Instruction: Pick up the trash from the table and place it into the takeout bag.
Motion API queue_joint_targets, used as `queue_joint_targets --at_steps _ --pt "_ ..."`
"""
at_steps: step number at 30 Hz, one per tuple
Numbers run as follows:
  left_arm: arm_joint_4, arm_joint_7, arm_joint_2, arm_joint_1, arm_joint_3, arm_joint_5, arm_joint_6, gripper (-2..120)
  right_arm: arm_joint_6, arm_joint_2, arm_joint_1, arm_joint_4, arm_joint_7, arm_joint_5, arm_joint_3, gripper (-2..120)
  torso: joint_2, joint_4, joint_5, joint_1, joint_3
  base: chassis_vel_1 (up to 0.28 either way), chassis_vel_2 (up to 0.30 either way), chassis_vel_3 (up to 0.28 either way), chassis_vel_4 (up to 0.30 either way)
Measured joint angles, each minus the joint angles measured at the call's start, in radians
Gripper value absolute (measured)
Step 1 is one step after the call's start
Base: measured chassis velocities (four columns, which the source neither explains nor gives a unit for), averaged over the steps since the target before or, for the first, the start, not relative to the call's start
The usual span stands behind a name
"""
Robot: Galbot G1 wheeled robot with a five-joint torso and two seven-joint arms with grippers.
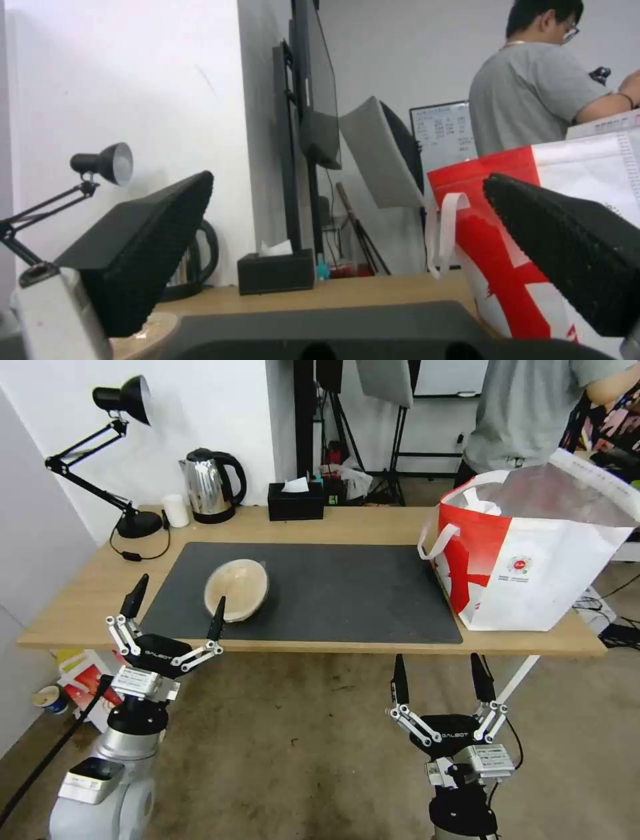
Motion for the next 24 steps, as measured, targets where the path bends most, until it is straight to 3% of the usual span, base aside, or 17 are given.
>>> queue_joint_targets --at_steps 12,24 --pt "0.056 0.013 0.273 0.001 -0.219 -0.031 0.017 100 0.000 0.000 0.000 0.000 0.000 0.000 0.000 100 0.000 -0.0001 -0.0001 0.000 0.000 0.000 0.000 0.000 0.000" --pt "0.164 0.074 0.427 0.000 -0.311 0.043 -0.031 100 0.000 0.000 0.000 0.000 0.000 0.000 0.000 100 0.000 0.0000 -0.0001 0.000 0.000 0.000 0.000 0.000 0.000"
